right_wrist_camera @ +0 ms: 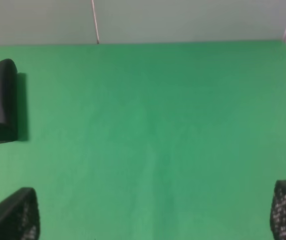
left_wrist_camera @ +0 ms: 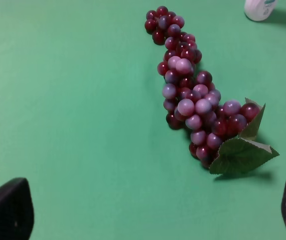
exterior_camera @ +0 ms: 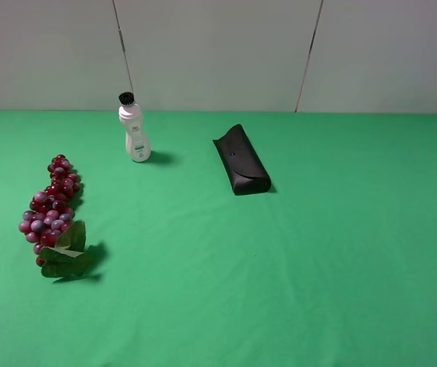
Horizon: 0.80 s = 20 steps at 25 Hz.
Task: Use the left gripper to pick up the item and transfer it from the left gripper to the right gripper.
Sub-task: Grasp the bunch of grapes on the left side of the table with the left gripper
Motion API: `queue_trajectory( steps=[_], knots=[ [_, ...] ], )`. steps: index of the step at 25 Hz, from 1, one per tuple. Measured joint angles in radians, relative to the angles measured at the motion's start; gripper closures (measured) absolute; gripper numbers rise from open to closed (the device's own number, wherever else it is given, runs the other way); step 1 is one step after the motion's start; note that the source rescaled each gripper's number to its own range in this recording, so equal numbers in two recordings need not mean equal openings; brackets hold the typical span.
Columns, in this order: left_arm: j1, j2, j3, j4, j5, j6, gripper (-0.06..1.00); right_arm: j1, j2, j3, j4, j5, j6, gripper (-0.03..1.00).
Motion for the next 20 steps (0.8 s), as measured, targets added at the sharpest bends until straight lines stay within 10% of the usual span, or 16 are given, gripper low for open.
queue_trajectory(
  steps=[20],
  knots=[
    [0.0,0.0,0.0,-0.002,0.0,0.0,-0.06,0.0,0.0,0.0,0.0,0.0,0.0,-0.03]
  ],
)
